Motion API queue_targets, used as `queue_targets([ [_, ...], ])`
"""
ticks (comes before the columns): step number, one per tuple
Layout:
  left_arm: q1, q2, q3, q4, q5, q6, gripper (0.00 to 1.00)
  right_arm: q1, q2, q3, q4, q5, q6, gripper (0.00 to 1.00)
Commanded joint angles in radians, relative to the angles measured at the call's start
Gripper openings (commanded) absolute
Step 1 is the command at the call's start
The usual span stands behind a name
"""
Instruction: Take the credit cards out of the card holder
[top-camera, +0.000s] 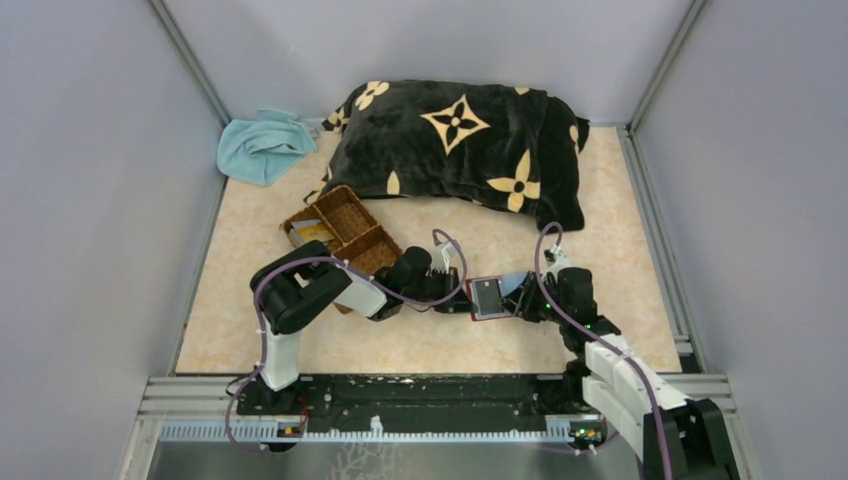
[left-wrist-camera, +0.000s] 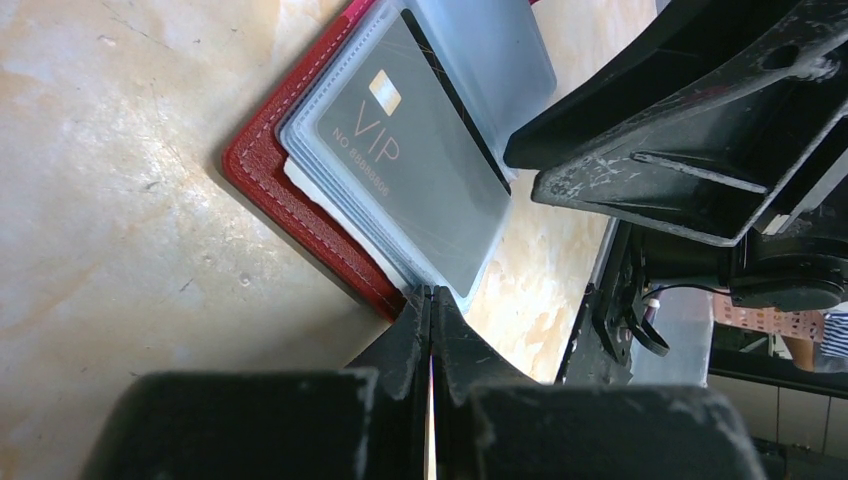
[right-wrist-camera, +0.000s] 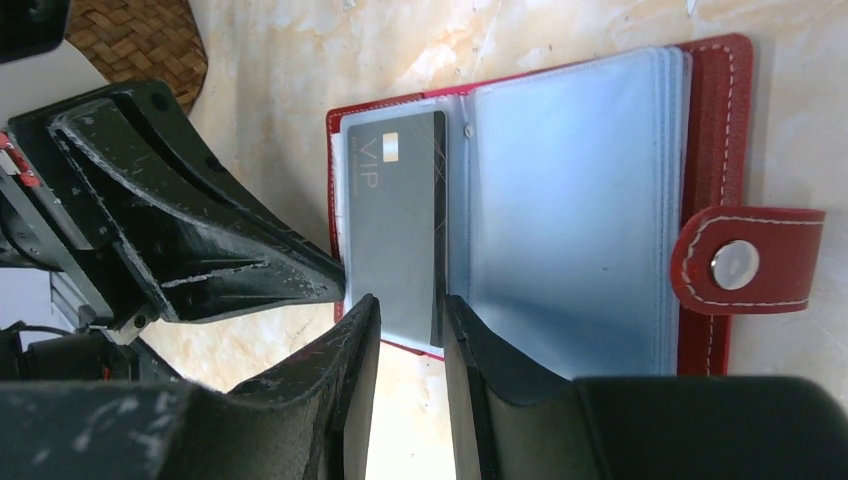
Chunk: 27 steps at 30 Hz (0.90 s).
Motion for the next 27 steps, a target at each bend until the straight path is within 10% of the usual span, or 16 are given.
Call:
queue_targets([
  [1,0.005,0.047,-0.026,-0.054,-0.010,0.014,0.00,-0.004,-0.052,0.026,0.012,0.040,-0.033,0.31],
  [15,0.008,0.039,-0.054,-0.031,0.000,0.005,0.00,-0.004,0.226,0.109,0.183,0.035,-0.033,0.30],
  [27,0.010,0.060,-0.044,-0.014,0.021,-0.004,0.00,-0.004,0.141,0.105,0.142,0.037,-0.038,0.30],
])
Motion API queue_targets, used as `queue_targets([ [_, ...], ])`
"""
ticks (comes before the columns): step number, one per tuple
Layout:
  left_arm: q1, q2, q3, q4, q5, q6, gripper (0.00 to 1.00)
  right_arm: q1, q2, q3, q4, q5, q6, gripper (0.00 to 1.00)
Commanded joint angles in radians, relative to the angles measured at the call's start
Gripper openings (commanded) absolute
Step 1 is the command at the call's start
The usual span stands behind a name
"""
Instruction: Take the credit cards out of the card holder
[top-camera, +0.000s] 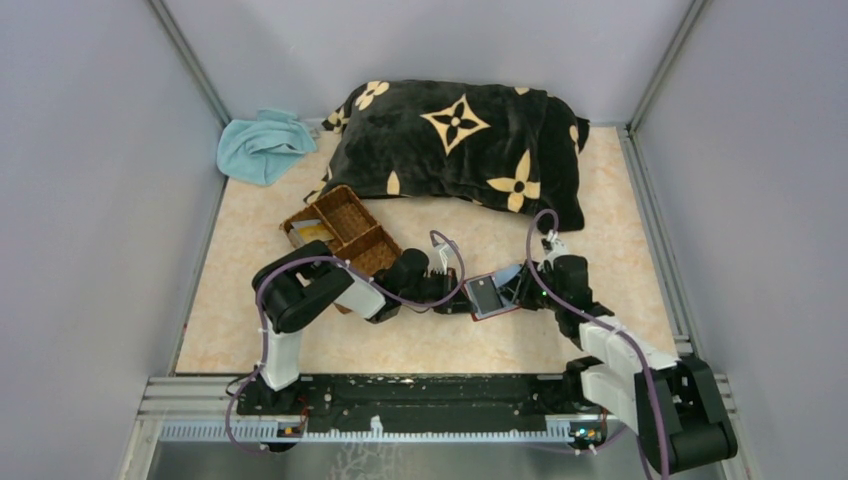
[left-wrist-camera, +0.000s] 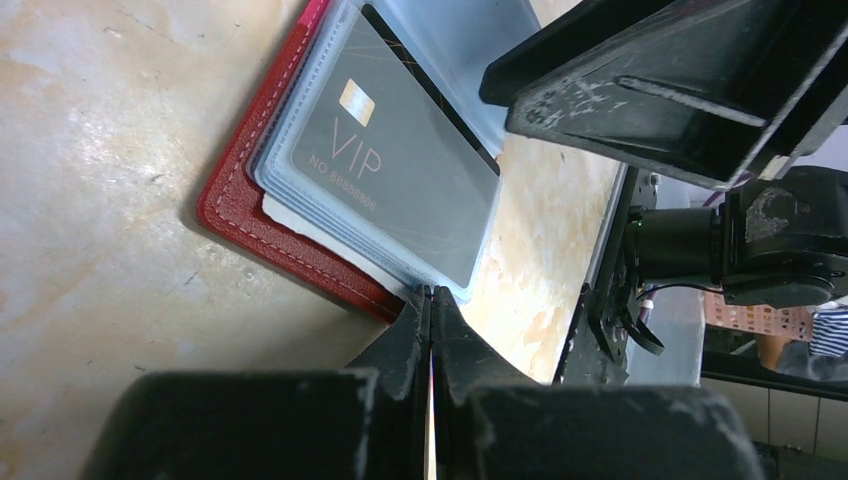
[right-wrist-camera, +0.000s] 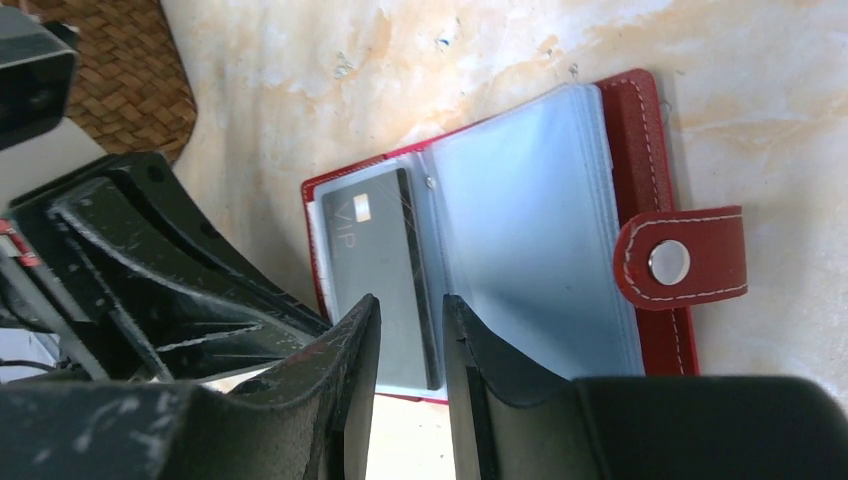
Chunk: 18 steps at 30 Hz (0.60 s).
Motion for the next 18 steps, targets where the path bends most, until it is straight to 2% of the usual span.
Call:
queue_targets([
  [1,0.005,0.048,-0.017,-0.079,0.008,0.012,0.00,-0.003,-0.073,0.045,0.000,-0.002,-0.012,0.30],
  [6,0.005,0.046,-0.025,-0.076,0.006,0.013,0.00,-0.004,-0.068,0.075,-0.003,-0.004,-0.008,0.30],
  [18,0.007,0.040,-0.051,-0.058,0.005,0.004,0.00,-0.003,0.164,0.076,0.171,-0.065,-0.001,0.31],
])
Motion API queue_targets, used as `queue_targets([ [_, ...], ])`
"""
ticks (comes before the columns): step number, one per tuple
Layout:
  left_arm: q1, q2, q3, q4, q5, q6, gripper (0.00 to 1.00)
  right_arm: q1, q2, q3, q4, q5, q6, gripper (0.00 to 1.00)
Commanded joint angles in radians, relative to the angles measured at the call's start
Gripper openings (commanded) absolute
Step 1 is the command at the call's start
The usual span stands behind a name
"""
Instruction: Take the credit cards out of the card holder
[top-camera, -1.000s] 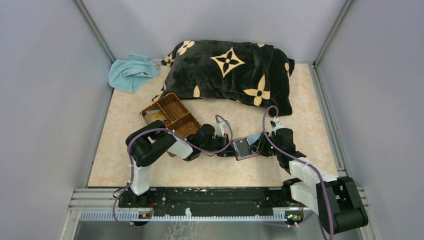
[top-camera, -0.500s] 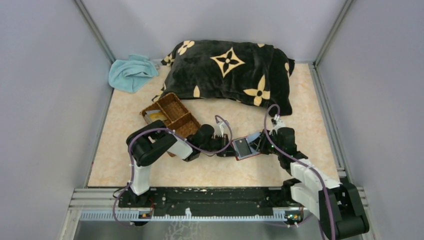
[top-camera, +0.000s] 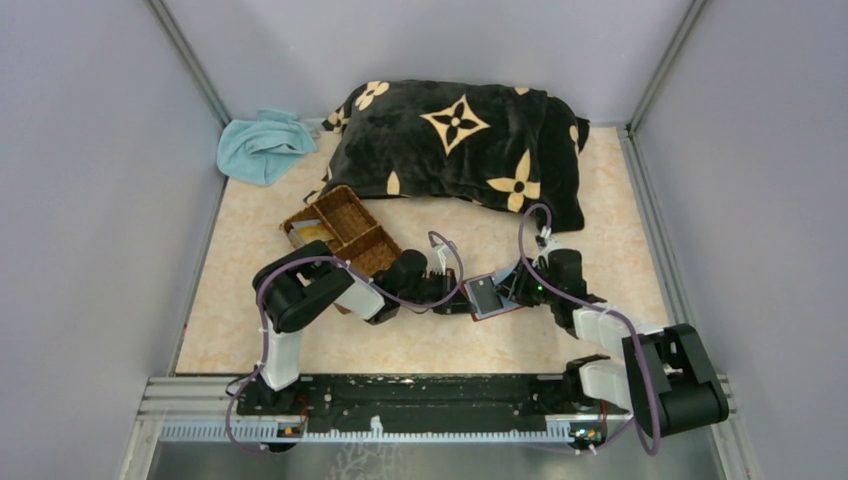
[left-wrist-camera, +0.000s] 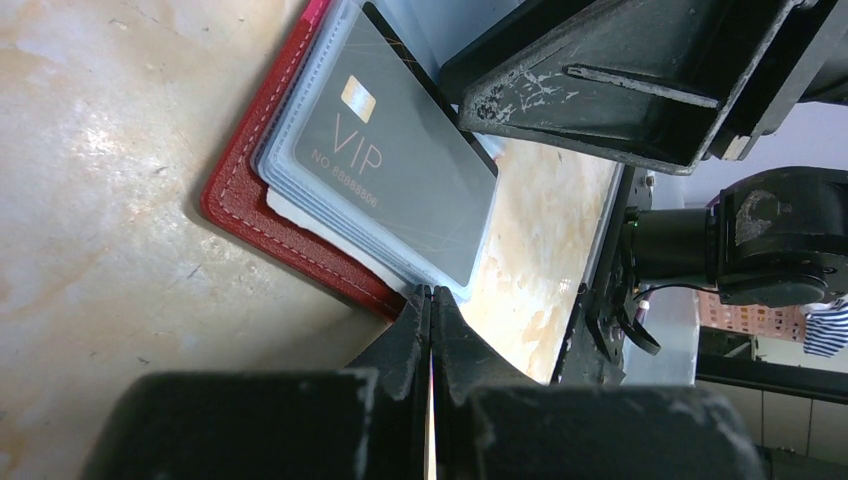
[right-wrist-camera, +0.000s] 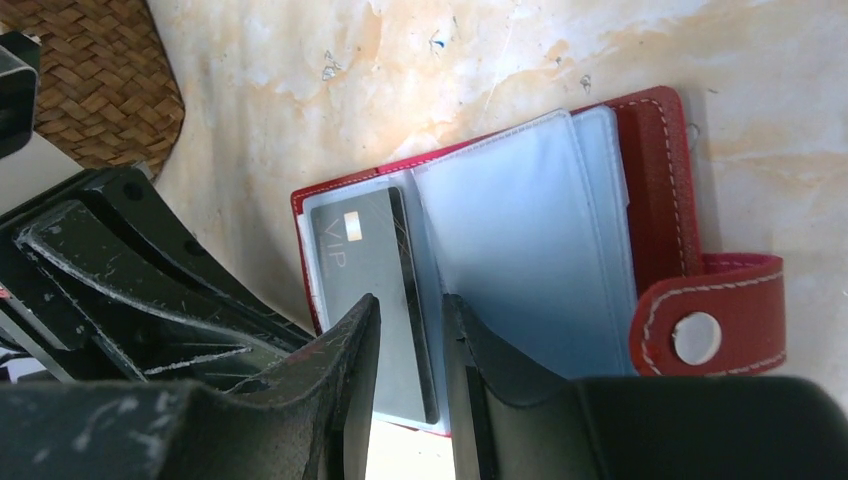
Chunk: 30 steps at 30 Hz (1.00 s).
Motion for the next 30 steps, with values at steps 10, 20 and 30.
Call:
queue_targets([
  [10,0.006,0.051,-0.032,-0.066,0.007,0.008,0.00,-0.002,0.002,-0.015,0.111,-0.075,-0.021,0.31],
  [20,0.008,0.046,-0.042,-0.053,0.010,0.000,0.00,-0.003,-0.005,-0.018,0.094,-0.078,-0.025,0.31],
  [30,0.013,0.061,-0.037,-0.052,0.012,-0.008,0.00,0.000,-0.031,-0.036,0.146,-0.213,0.015,0.31],
])
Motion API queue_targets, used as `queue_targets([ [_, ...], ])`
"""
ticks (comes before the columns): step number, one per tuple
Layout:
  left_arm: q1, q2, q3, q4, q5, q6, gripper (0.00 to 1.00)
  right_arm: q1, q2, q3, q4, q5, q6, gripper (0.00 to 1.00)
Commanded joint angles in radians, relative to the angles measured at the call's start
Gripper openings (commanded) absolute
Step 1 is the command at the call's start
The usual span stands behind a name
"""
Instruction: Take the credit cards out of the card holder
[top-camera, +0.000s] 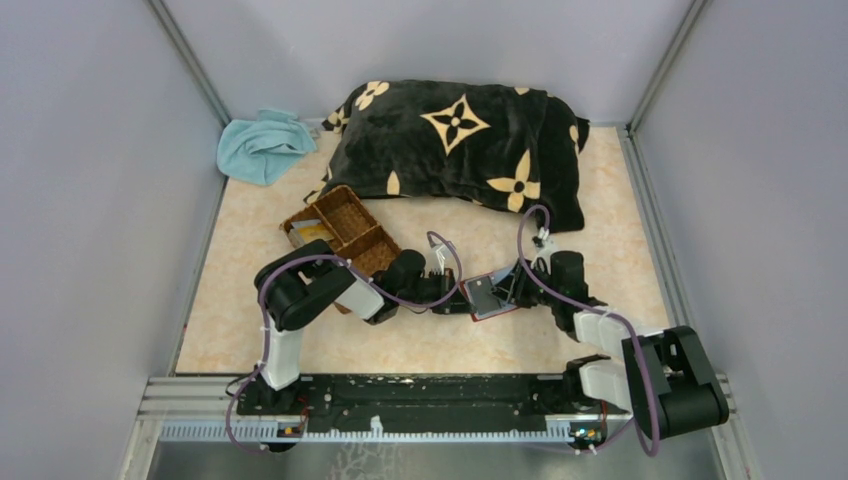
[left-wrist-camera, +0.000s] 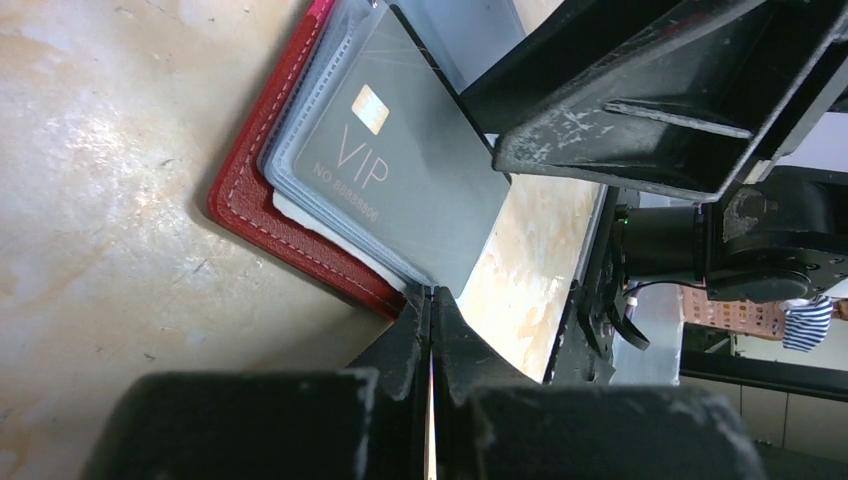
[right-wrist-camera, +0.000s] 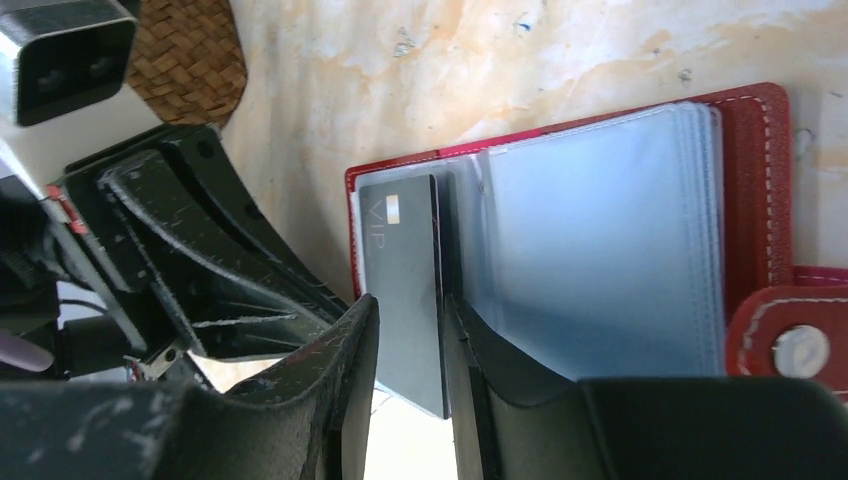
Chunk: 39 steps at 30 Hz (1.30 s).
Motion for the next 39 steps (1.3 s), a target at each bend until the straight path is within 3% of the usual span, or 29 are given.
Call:
queue_targets([
  [1,0.005,0.050,-0.025,-0.087,0.000,0.015,0.00,0.001,-0.050,-0.011,0.057,-0.097,0.016,0.31],
  [9,0.005,0.065,-0.021,-0.068,0.011,0.000,0.00,0.006,-0.061,-0.036,0.073,-0.146,0.025,0.31],
  [24,0.006,0.066,-0.027,-0.053,0.023,-0.008,0.00,0.079,0.009,-0.001,0.090,-0.100,0.022,0.32],
  [39,0.013,0.070,-0.052,-0.032,0.030,-0.014,0.00,0.035,-0.071,0.054,-0.039,-0.041,0.004,0.28],
])
